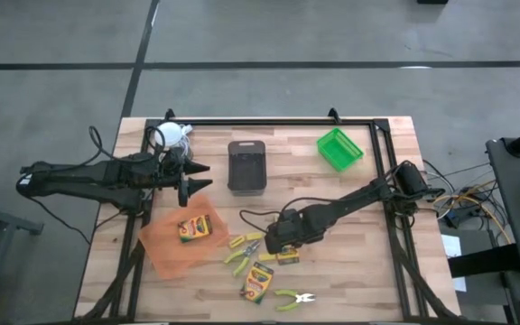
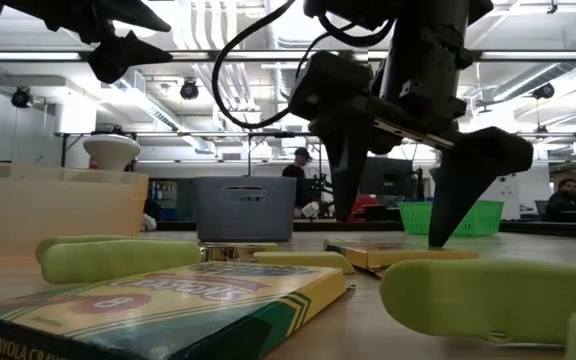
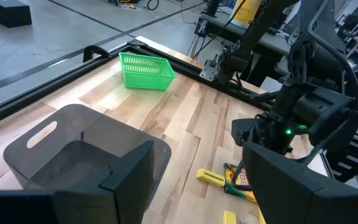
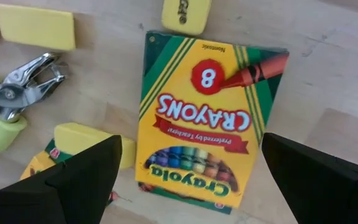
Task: Pick & Place School Supplies
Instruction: Put the pack of crayons into the orange bin
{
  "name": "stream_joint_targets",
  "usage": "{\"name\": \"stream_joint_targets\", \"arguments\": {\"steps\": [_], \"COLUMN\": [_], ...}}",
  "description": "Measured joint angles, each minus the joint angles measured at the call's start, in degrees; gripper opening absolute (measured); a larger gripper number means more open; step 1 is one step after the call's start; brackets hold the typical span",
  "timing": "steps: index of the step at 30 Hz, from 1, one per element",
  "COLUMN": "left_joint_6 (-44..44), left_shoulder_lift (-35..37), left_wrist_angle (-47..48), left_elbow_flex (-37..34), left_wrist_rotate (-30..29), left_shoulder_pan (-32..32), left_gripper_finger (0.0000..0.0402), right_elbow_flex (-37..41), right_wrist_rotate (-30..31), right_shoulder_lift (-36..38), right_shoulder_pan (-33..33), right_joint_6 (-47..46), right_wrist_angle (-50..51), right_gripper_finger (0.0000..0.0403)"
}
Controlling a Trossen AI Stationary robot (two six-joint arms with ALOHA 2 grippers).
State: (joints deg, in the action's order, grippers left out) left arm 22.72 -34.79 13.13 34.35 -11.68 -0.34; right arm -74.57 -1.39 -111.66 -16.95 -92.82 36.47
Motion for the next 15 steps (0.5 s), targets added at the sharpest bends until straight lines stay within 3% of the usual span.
{"name": "stream_joint_targets", "arguments": {"steps": [15], "left_joint_6": [0.0], "left_shoulder_lift": [0.0], "left_wrist_angle": [0.0], "left_elbow_flex": [0.0], "left_wrist_rotate": [0.0], "left_shoulder_pan": [0.0], "left_gripper_finger": [0.025], "right_elbow_flex": [0.2], "right_wrist_rotate": [-0.1], "right_shoulder_lift": [0.0], "right_shoulder_pan": [0.0], "right_joint_6": [0.4], "right_wrist_angle": [0.2], "right_gripper_finger": [0.0384]}}
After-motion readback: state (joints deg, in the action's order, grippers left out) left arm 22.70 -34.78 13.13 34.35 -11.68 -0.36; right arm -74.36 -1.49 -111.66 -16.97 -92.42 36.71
